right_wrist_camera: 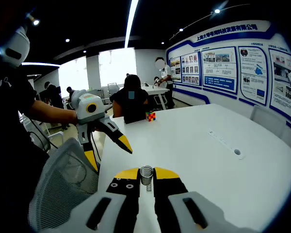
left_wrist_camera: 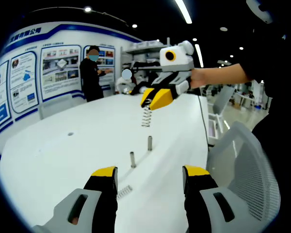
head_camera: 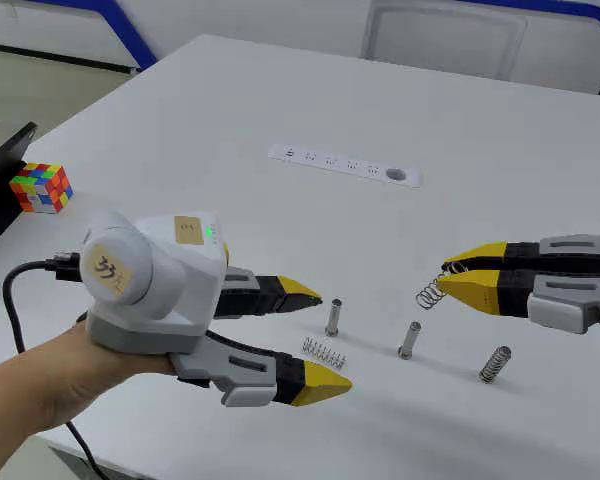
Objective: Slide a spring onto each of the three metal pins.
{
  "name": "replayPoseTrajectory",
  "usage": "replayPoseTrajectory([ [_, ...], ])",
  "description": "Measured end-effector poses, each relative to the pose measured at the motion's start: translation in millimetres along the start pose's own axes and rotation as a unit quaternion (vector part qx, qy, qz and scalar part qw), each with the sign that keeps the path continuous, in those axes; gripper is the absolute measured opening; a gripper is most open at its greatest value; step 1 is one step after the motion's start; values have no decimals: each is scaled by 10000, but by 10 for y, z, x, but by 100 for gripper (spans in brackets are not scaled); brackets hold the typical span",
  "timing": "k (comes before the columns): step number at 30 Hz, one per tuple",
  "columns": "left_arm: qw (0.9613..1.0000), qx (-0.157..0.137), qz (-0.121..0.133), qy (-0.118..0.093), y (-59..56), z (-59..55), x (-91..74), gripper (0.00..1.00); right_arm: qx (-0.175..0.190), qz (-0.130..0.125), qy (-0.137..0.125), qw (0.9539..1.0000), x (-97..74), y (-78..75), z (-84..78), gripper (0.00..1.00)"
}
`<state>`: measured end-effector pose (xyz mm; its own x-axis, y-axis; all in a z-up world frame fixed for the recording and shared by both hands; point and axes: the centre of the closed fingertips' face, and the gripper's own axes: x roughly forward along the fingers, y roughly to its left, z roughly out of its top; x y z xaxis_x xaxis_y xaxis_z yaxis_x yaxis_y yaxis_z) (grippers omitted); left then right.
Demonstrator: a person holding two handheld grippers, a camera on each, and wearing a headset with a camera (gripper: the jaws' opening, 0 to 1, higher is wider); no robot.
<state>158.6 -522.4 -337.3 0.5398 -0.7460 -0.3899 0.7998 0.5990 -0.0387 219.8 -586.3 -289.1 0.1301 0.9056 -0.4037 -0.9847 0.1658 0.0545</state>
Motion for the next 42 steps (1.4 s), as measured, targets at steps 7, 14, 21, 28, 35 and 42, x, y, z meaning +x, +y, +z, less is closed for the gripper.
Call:
replayPoseTrajectory([
  [7, 9996, -135, 246, -42, 121, 9, -35, 78, -15, -392, 251, 9989, 79, -249, -182, 11],
  [14, 9988, -282, 394, -118, 190, -8, -101, 86, 103, -555, 425, 9975, 164, -387, -346, 11],
  [21, 9978, -336, 564, -34, 282, -74, -170, 91, 167, -646, 630, 9958, 241, -475, -536, 11],
  [28, 9955, -558, 767, -59, 410, -154, -258, 98, 318, -737, 702, 9943, 295, -533, -666, 11],
  [35, 9945, -590, 858, -88, 475, -154, -282, 100, 350, -760, 820, 9931, 428, -543, -770, 11],
  [42, 9923, -735, 954, -273, 524, -117, -321, 100, 261, -674, 1067, 9917, 495, -533, -868, 11],
])
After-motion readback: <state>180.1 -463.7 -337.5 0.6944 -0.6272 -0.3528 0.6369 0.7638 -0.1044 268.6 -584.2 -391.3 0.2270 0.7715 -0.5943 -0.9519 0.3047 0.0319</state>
